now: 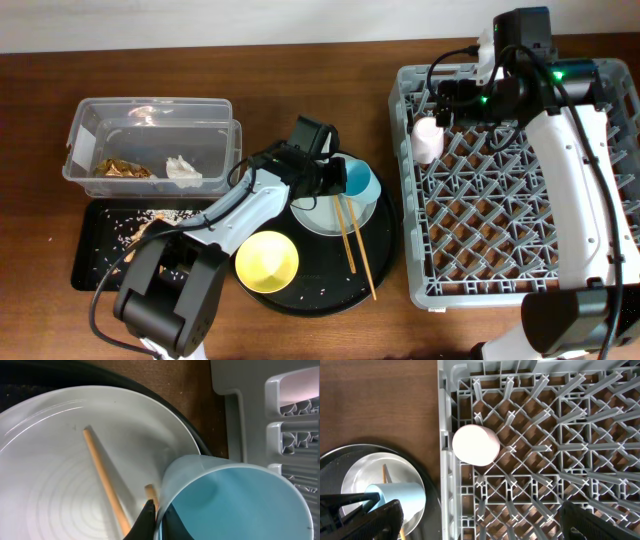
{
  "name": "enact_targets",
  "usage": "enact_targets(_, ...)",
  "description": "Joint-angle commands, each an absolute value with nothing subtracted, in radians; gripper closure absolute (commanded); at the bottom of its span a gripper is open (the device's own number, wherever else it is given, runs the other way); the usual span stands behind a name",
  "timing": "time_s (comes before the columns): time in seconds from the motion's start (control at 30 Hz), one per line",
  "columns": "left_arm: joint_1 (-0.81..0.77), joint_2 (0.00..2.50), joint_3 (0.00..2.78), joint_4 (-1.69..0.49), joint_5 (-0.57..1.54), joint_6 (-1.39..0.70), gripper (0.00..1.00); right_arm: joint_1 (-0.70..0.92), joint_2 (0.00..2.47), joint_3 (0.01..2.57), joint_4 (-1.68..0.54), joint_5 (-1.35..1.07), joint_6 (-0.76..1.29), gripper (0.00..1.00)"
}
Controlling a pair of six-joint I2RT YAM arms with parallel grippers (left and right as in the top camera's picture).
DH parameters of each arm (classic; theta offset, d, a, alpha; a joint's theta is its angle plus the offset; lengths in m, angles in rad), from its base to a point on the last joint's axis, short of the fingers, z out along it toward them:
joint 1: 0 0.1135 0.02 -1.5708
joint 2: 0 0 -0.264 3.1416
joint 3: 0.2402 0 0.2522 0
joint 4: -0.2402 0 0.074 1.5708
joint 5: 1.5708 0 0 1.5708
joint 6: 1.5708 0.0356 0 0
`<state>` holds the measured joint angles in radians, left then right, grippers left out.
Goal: Sort waste into correct bins and load items into the dishwasher rack
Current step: 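Grasp the blue cup with the left gripper and lift it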
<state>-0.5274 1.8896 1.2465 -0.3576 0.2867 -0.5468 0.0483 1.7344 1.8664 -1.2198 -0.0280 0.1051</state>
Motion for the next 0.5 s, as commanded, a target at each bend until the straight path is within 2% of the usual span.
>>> enact_targets(0.0, -0.525, 1.814, 1.262, -0.356, 0.284, -0.549, 0.97, 0.045, 1.729, 1.875, -1.22, -0.034, 0.108, 0.02)
enact_targets(0.07, -0.501, 1.74, 1.263, -0.364, 0.298, -0.549, 0.99, 0.045, 1.729, 1.875, -1.219, -0.034, 0.108, 0.02)
enact_targets(0.17, -0.405, 1.64, 1.263, -0.383, 0.438, -0.549, 0.99, 0.045, 1.729, 1.875, -1.219, -0.034, 0.109, 0.02)
enact_targets(0.23, -0.307, 1.591, 1.263, -0.382, 0.636, -0.549, 0.99, 0.045, 1.729, 1.875, -1.219, -0.034, 0.109, 0.02)
enact_targets(0.4, -0.098, 1.578, 1.263, -0.382, 1.289, -0.5, 0.99, 0.045, 1.729, 1.875, -1.22, -0.034, 0.108, 0.02)
enact_targets(0.47, -0.07, 1.578, 1.263, -0.382, 1.352, -0.5, 0.99, 0.045, 1.729, 1.875, -1.219, -0.034, 0.108, 0.02)
